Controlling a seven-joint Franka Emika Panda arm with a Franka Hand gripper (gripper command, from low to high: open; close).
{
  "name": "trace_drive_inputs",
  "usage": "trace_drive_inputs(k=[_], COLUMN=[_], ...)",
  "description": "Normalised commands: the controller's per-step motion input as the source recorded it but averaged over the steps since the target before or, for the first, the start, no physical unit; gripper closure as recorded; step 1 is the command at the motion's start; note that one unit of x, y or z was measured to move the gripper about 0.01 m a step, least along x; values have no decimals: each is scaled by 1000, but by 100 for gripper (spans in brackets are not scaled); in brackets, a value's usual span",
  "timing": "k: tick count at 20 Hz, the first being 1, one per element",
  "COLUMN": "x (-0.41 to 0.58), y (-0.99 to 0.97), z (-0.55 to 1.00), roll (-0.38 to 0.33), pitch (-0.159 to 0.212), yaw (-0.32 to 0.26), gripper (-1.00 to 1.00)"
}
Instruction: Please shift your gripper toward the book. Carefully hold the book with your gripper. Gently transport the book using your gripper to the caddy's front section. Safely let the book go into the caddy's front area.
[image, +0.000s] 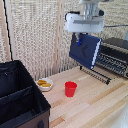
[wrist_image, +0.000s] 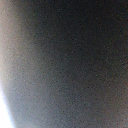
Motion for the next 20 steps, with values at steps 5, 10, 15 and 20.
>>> trace_drive_inputs(k=[5, 10, 15, 20], x=[-2, 0, 0, 0], y=[355, 548, 575, 617], z=[260, 76, 109, 211], roll=[12, 22, 6, 0], pitch=[-2, 17, 4, 0], yaw=[-265, -201, -200, -192], gripper=[100, 100, 100, 100])
